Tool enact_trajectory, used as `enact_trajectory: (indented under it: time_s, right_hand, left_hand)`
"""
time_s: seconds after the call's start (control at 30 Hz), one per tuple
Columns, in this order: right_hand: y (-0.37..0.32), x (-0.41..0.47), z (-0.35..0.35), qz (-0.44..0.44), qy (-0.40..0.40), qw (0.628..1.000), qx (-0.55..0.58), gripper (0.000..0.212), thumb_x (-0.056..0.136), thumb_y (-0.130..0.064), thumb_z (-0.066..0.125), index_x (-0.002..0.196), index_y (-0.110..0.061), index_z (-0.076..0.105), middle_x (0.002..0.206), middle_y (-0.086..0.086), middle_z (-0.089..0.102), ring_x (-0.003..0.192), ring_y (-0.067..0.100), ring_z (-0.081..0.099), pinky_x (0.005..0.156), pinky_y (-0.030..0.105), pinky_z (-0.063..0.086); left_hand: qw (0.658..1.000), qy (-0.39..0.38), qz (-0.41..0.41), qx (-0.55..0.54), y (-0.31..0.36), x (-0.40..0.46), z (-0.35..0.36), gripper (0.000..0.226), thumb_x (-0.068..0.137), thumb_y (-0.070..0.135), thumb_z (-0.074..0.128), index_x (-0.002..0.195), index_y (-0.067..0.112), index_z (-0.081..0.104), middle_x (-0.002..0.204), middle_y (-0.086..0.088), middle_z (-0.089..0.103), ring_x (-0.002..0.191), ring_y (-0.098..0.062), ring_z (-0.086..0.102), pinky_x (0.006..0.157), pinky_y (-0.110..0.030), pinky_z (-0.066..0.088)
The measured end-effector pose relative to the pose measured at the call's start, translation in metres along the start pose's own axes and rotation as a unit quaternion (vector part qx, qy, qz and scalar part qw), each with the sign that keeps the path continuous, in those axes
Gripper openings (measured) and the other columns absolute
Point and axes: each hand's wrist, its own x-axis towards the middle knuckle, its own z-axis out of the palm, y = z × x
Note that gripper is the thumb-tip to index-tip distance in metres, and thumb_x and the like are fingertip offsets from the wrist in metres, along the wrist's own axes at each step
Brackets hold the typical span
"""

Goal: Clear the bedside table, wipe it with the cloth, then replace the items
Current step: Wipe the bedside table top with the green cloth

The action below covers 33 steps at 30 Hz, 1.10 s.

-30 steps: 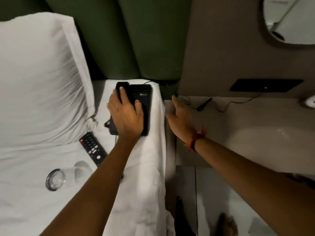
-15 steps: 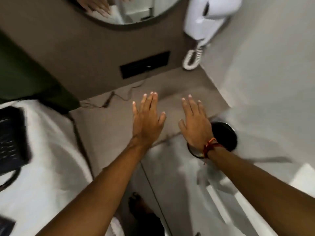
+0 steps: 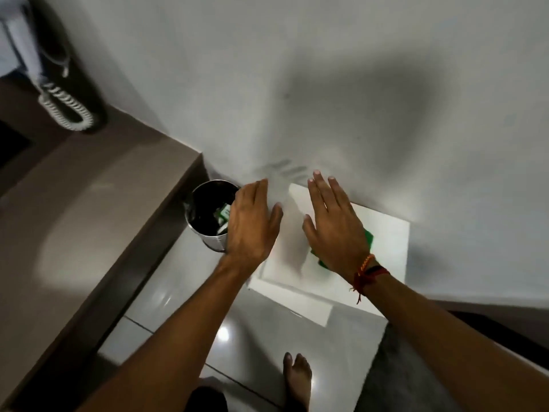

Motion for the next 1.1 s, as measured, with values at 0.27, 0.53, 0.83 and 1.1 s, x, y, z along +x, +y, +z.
enact_trajectory:
  time_s: [0.27,0.53,0.83,1.1]
  right_hand:
    - [0.075,-0.055,0.032,0.071,0.009,0.995,0.069,0.057,0.108,-0.032,0.028,0.159,-0.006,0.02,0.169,0.011,0.018,0.157,0.028,0.018,0.127,0.042,0.026]
    - [0.079,-0.061,0.047,0.064,0.001,0.992,0.109,0.055,0.109,-0.025,0.03,0.159,-0.005,0.019,0.168,0.012,0.018,0.157,0.028,0.016,0.127,0.042,0.025]
    - [-0.003,-0.013,0.027,-0.017,0.064,0.995,0.08,0.058,0.108,-0.029,0.03,0.159,-0.005,0.019,0.168,0.013,0.018,0.158,0.029,0.013,0.127,0.044,0.023]
    - [-0.202,0.038,0.049,-0.159,0.031,0.985,0.057,0.065,0.105,-0.037,0.033,0.161,-0.009,0.013,0.17,0.012,0.01,0.158,0.027,0.008,0.129,0.046,0.016]
  left_hand:
    - [0.991,-0.083,0.05,0.095,0.077,-0.015,0.058,0.055,0.107,0.052,0.036,0.119,0.01,0.07,0.117,-0.012,0.069,0.112,-0.03,0.056,0.093,-0.045,0.046]
    - [0.989,-0.136,-0.054,-0.01,0.095,-0.008,0.083,0.041,0.102,0.043,0.058,0.118,0.005,0.063,0.111,-0.01,0.067,0.108,-0.027,0.059,0.09,-0.038,0.051]
    - [0.901,-0.005,-0.205,-0.382,0.038,0.009,0.016,0.031,0.094,0.032,0.074,0.118,0.019,0.06,0.097,0.016,0.066,0.093,-0.003,0.068,0.084,-0.024,0.058]
    - [0.804,0.11,-0.304,-0.499,-0.132,-0.018,-0.1,0.038,0.101,0.025,0.064,0.137,0.014,0.059,0.123,-0.003,0.073,0.112,-0.018,0.072,0.095,-0.036,0.06]
